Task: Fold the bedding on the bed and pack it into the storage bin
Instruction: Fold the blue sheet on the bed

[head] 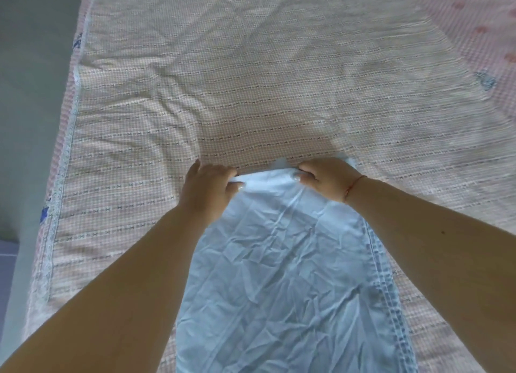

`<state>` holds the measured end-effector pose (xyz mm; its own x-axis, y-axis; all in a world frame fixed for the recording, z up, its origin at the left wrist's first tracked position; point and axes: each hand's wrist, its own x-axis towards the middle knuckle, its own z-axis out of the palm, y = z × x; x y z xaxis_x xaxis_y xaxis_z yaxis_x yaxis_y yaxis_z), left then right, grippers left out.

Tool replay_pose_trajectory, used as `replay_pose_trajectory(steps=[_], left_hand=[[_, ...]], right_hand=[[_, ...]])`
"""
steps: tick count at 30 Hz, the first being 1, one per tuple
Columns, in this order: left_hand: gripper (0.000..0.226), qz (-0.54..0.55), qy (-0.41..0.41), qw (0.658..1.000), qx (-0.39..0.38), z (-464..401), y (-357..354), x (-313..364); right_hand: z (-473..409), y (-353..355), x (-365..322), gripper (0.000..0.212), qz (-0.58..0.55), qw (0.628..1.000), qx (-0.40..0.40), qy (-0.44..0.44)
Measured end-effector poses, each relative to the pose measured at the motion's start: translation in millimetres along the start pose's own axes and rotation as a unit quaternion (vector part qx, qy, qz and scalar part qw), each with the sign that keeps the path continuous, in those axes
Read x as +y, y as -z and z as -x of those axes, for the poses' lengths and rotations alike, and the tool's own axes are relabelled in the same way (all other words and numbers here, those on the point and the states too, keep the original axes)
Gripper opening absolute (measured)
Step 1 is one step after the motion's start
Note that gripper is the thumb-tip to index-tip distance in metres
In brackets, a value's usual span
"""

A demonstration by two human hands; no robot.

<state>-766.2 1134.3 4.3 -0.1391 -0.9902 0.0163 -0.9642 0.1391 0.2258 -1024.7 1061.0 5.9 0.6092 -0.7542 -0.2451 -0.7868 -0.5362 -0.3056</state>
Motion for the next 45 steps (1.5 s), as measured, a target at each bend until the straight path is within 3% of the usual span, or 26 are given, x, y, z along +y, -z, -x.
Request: replay_pose_trajectory(steps=[2, 3, 5, 7, 9, 11, 15, 16, 18, 21, 25, 28, 33, 38, 41, 45], left_hand=[[0.039, 0.029, -0.032, 0.997, 0.058, -2.5, 10.1, -3.3], [0.040, 0.072, -0.034, 0.996, 0.051, -3.1, 18.1, -4.7], [0.040, 0.193, 0.014, 0.980, -0.045, -5.2, 33.8, -6.2], [0.042, 0.203, 0.084, 0.970, -0.105, -13.9, 39.0, -7.5], [0.035, 0.066, 0.102, 0.986, -0.110, -19.3, 32.9, -2.4], [0.020, -0.044, 0.106, 0.992, -0.058, -18.3, 18.6, 1.8], [0.034, -0.042, 0.013, 0.995, 0.088, 8.2, -4.9, 14.4], [0.038, -0.055, -0.009, 0.995, 0.089, 14.2, -10.2, 15.7], [0.045, -0.062, 0.016, 0.998, -0.004, 19.5, -17.7, 12.5], [0.046, -0.061, 0.129, 0.983, -0.114, 18.5, -33.5, -5.1], [0.048, -0.029, 0.160, 0.979, -0.127, 18.8, -44.7, -13.7], [0.063, 0.040, 0.176, 0.982, -0.054, 27.8, -45.0, -19.3], [0.080, 0.189, 0.318, 0.929, -0.010, 74.4, -33.2, -0.6], [0.088, 0.202, 0.380, 0.903, -0.023, 93.0, -21.8, 16.5], [0.089, 0.218, 0.401, 0.889, -0.040, 97.4, -19.6, 26.0], [0.086, 0.313, 0.424, 0.849, -0.030, 121.0, -19.1, 30.4]], right_hand=[[-3.0, 13.6, -3.7, 0.036, -0.006, 1.000, 0.002, -0.007], [-3.5, 23.9, -5.3, 0.038, -0.038, 0.999, -0.025, -0.015], [-3.3, 44.0, -8.4, 0.044, -0.143, 0.983, -0.106, -0.055], [-8.1, 47.3, -9.7, 0.049, -0.152, 0.977, -0.129, -0.082], [-15.3, 34.8, -3.6, 0.045, -0.063, 0.991, -0.076, -0.095], [-12.5, 18.1, 4.2, 0.038, 0.015, 0.993, 0.026, -0.110], [18.4, -5.4, 12.4, 0.051, 0.034, 0.974, 0.219, -0.052], [24.6, -12.4, 13.9, 0.054, 0.056, 0.976, 0.210, -0.023], [30.8, -24.3, 16.6, 0.062, 0.087, 0.992, 0.090, -0.017], [27.5, -38.3, 31.3, 0.059, 0.075, 0.990, -0.049, -0.111], [20.7, -42.3, 35.2, 0.055, 0.053, 0.983, -0.072, -0.160], [27.0, -42.1, 32.3, 0.058, -0.015, 0.978, -0.034, -0.204], [64.5, -49.0, 18.6, 0.075, -0.160, 0.940, 0.055, -0.297], [79.8, -51.8, 10.3, 0.089, -0.293, 0.878, 0.064, -0.373], [87.3, -53.5, 5.5, 0.079, -0.363, 0.841, 0.074, -0.394], [114.4, -53.0, -5.4, 0.047, -0.470, 0.794, 0.058, -0.380]])
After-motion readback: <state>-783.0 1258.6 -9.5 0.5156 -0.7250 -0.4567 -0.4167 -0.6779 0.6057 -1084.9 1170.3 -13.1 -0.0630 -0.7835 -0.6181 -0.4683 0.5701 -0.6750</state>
